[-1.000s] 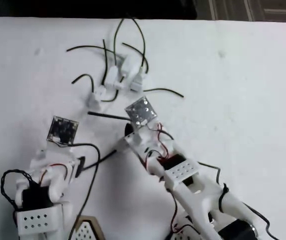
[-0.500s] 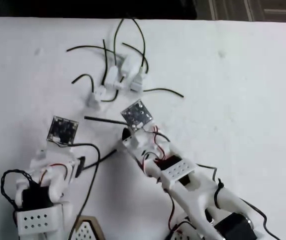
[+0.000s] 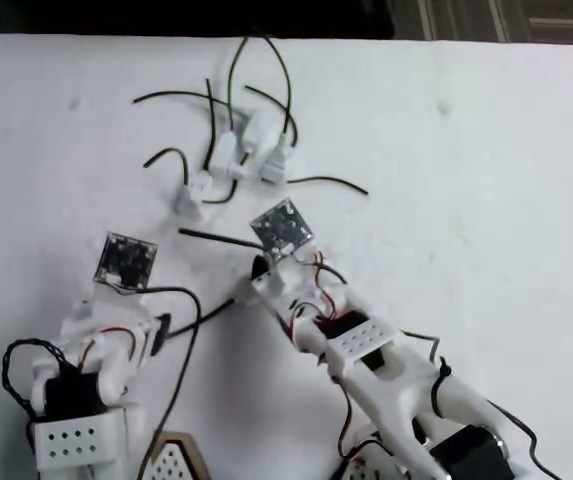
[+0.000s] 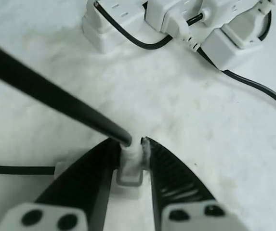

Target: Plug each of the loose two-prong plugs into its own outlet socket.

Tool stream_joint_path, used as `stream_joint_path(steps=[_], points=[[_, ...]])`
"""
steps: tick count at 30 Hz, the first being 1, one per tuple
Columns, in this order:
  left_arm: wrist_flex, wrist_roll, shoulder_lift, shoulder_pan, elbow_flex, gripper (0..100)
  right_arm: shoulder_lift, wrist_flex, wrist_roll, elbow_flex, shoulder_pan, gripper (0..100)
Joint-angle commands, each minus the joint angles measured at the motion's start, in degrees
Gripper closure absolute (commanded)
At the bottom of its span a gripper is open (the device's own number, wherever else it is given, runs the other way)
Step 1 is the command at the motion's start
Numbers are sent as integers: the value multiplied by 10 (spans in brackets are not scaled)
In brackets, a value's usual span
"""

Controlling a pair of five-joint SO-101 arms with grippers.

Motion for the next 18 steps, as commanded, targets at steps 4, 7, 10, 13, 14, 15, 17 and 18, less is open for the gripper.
stream_joint_path(steps=[4,7,10,13,14,15,17,18], points=[[1,0,-7,-4,-4,729,0,0,7,25,3,981],[2,0,-7,-3,-4,729,4,0,7,30,5,981],[2,0,-7,-3,-4,729,6,0,7,27,3,981],[2,0,-7,-3,-4,729,9,20,8,12,3,981],[2,0,-7,-3,-4,729,10,48,8,2,3,981],[2,0,-7,-3,-4,729,10,83,8,-11,3,981],[2,0,-7,-2,-4,729,10,145,8,-32,3,981],[2,0,-7,-2,-4,729,9,168,8,-40,3,981]])
